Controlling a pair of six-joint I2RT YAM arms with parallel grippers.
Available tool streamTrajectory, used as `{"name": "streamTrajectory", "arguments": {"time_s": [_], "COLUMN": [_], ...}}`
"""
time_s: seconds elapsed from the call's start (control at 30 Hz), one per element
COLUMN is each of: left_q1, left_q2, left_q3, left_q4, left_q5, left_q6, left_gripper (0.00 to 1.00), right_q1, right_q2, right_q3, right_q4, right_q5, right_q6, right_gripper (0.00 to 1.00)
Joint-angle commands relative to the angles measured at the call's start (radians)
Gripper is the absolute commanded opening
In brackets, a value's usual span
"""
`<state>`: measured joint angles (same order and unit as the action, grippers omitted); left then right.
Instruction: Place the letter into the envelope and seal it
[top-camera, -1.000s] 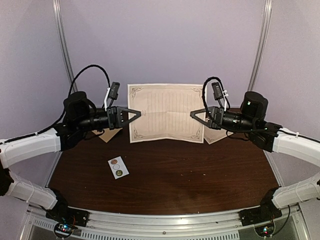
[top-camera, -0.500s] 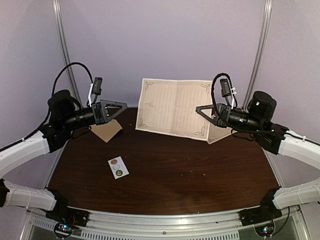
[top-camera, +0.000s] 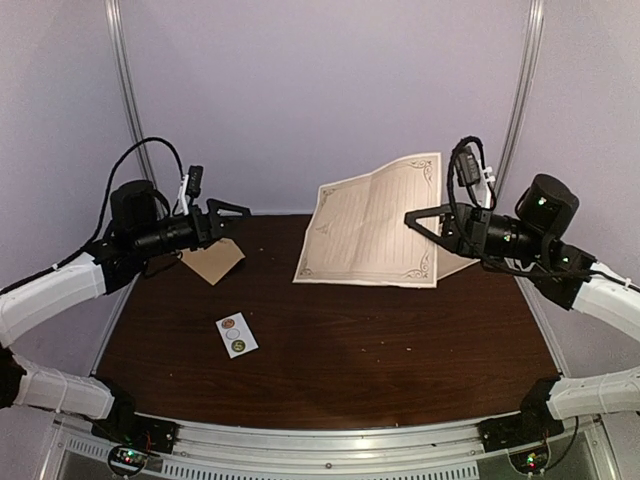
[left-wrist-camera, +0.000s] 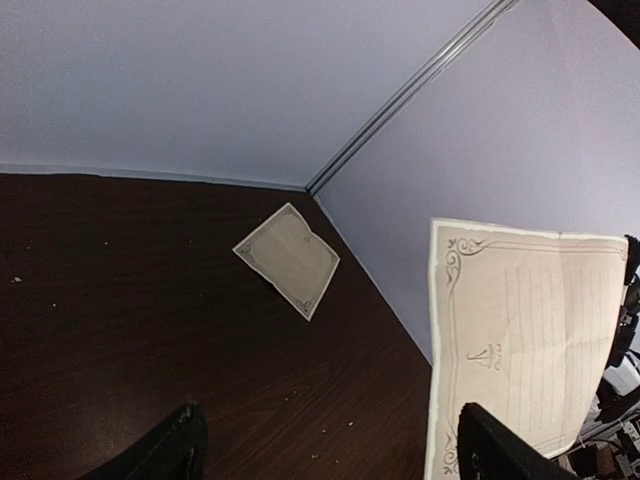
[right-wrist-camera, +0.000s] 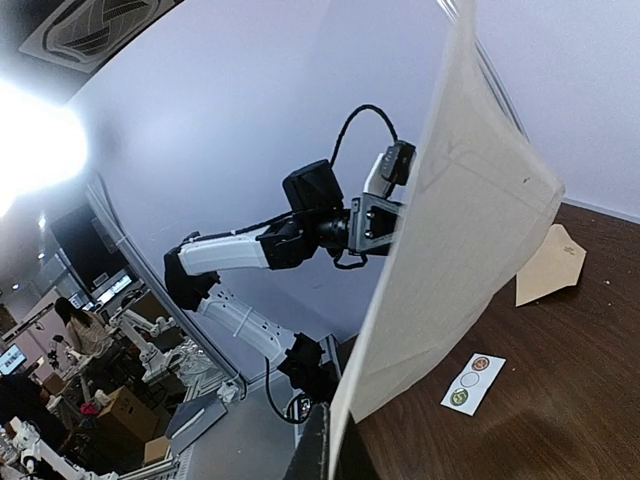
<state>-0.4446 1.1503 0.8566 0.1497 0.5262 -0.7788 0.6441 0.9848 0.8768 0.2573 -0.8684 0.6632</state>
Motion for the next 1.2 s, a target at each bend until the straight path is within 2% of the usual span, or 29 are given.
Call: {"name": "streamTrajectory", "arguments": {"time_s": [0.0,0.2,0.37,0.53,0.7,0.93,1.17], "left_q1": [-0.039,-0.176,-0.257,-0.263,-0.264,-0.309,-0.365], "left_q2": [0.069,0.227,0.278,0.206,0.162,0.227,0.316], "left_q3": [0.037,0.107,0.174,0.123,0.077,0.098,0.176], "left_q4": [-0.001,0.026,0.127,0.268,0.359,0.445,0.525], "left_q5": [-0.02,-0.002,0.1,0.157,0.191,0.208,0.225], "left_q6": [0.028,0.038,0.073,0.037,-0.031,-0.073,-0.097], "left_gripper": [0.88,0.88,0.87,0.88,0.89,0.89,0.89], "right_q1": [0.007,0.011,0.01,0.01,0.011,0.012,0.015], "right_q2": [-0.014,-0.017,0.001,0.033,0.081,0.095,0.079], "right_q3": [0.055,0.076,0.077,0.058,0.048,0.036,0.026], "right_q4": [0.017,0.069,0.021,-0.021,0.016,0.077,0.044], "right_q5": [-0.09,-0.125,-0.067,0.01,-0.01,-0.06,-0.028], "right_q6": [0.021,0.046,0.019,0.003,0.034,0.06,0.05], "right_gripper": [0.0,0.0,0.0,0.0,0.0,0.0,0.0]}}
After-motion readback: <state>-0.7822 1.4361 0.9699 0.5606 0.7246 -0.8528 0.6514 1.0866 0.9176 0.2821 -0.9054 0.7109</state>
